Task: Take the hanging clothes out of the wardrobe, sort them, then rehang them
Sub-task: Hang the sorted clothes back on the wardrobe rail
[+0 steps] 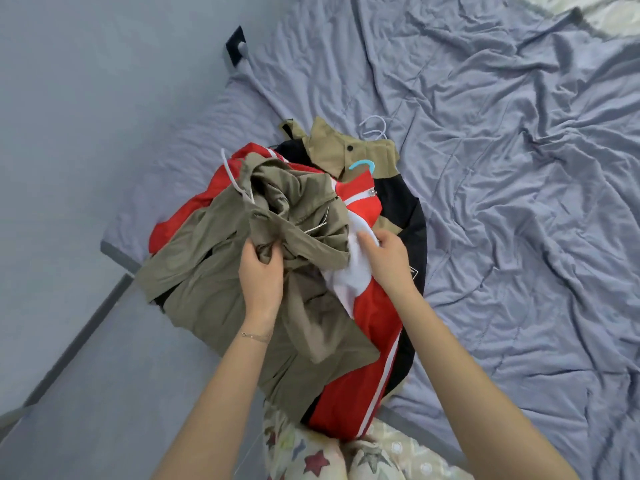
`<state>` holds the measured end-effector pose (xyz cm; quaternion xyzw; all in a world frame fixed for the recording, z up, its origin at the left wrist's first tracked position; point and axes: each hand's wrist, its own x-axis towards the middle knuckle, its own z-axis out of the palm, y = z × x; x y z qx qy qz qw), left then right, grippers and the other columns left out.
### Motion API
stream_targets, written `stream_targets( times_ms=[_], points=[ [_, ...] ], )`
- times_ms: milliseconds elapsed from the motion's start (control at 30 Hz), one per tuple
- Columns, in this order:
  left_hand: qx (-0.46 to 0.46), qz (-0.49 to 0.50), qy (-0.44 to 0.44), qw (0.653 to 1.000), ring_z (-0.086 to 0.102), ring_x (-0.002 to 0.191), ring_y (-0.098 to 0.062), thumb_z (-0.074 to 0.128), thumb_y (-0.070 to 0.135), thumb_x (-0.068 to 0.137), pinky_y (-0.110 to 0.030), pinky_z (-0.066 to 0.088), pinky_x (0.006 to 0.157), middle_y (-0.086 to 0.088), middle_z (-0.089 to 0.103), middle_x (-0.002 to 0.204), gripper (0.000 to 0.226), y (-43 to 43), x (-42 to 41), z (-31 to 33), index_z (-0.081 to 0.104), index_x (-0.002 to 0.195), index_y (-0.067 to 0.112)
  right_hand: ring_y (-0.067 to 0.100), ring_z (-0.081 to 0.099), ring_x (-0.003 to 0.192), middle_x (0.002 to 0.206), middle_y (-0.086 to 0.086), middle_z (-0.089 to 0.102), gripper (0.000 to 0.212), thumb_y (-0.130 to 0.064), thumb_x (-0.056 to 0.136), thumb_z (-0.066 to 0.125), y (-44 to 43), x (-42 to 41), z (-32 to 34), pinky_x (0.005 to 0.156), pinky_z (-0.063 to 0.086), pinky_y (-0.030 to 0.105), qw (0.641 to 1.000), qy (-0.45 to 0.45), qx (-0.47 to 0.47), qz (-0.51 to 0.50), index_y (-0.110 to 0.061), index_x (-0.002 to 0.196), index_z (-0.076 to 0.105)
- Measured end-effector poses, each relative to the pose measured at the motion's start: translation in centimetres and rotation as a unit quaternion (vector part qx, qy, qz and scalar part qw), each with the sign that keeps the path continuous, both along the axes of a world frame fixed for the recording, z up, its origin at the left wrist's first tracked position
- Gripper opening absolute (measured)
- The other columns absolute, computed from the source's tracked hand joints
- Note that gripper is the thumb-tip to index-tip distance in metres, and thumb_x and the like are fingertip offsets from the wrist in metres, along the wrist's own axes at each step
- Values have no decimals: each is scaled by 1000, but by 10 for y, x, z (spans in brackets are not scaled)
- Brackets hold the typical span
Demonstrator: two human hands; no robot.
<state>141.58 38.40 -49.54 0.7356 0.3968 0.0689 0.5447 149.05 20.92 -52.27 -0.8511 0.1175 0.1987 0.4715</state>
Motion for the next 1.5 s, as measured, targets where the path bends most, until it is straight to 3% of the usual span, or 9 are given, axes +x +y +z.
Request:
stream_targets(
  times_ms=[167, 300, 500, 600, 733, 933, 1033, 1233, 1500],
  points=[
    [-12, 38, -74, 996, 57, 80, 10, 64, 15, 91, 0, 38, 70, 20, 62, 90, 23, 1, -45, 87, 56, 90, 37, 13, 35, 57, 58, 0, 38, 34, -28, 87, 62, 20, -55, 94, 54, 29, 25, 996, -84, 4, 40, -13, 65, 41],
    [-19, 85, -130, 988, 58, 86, 16, 64, 19, 92, -2, 41, 75, 29, 64, 89, 26, -9, -115, 150, 55, 93, 43, 9, 25, 56, 60, -5, 25, 40, -21, 88, 59, 29, -115, 159, 54, 22, 29, 991, -94, 75, 60, -20, 64, 27],
    [-37, 187, -168, 967, 65, 102, -17, 64, 13, 92, -37, 51, 96, -1, 69, 106, 14, -16, -245, 216, 61, 104, 21, 8, 24, 53, 57, -1, 23, 48, -31, 96, 57, 33, -219, 234, 51, 21, 26, 972, -115, 152, 139, -17, 60, 27],
    [-30, 229, -182, 956, 66, 101, -17, 64, 15, 93, -36, 53, 92, -3, 69, 107, 13, -18, -318, 249, 61, 103, 23, 13, 27, 58, 62, 6, 25, 45, -30, 96, 57, 41, -278, 270, 55, 24, 29, 958, -123, 166, 200, -13, 62, 31],
    [-13, 280, -197, 939, 67, 98, -11, 65, 14, 93, -22, 52, 82, 0, 70, 105, 17, -15, -418, 282, 63, 110, 15, 6, 26, 54, 58, -2, 25, 44, -27, 94, 58, 58, -357, 310, 51, 24, 22, 934, -129, 185, 277, -15, 62, 30],
    [21, 390, -205, 897, 66, 84, 2, 65, 15, 92, -8, 47, 69, 14, 70, 91, 9, -32, -561, 306, 64, 98, 22, 9, 25, 55, 56, -3, 24, 50, -25, 94, 60, 90, -473, 337, 54, 22, 27, 875, -94, 211, 425, -18, 59, 26],
    [30, 427, -199, 881, 66, 88, 3, 64, 13, 92, -12, 49, 75, 10, 70, 95, 11, -50, -618, 307, 63, 98, 23, 7, 21, 51, 52, -8, 21, 54, -24, 94, 63, 91, -525, 338, 54, 20, 29, 852, -71, 222, 469, -21, 57, 24],
    [29, 485, -178, 856, 67, 99, -18, 64, 13, 92, -33, 54, 88, -3, 71, 104, 12, -104, -729, 297, 64, 104, 16, 6, 23, 47, 49, -12, 22, 51, -33, 92, 62, 63, -631, 333, 51, 21, 25, 817, -39, 213, 534, -20, 59, 26],
    [82, 550, -163, 815, 66, 96, -6, 64, 21, 93, -23, 51, 86, 8, 71, 99, 10, -201, -854, 296, 63, 97, 30, 7, 26, 50, 52, -8, 28, 42, -30, 90, 65, -12, -763, 337, 46, 23, 19, 743, -30, 208, 636, -13, 61, 38]
  ],
)
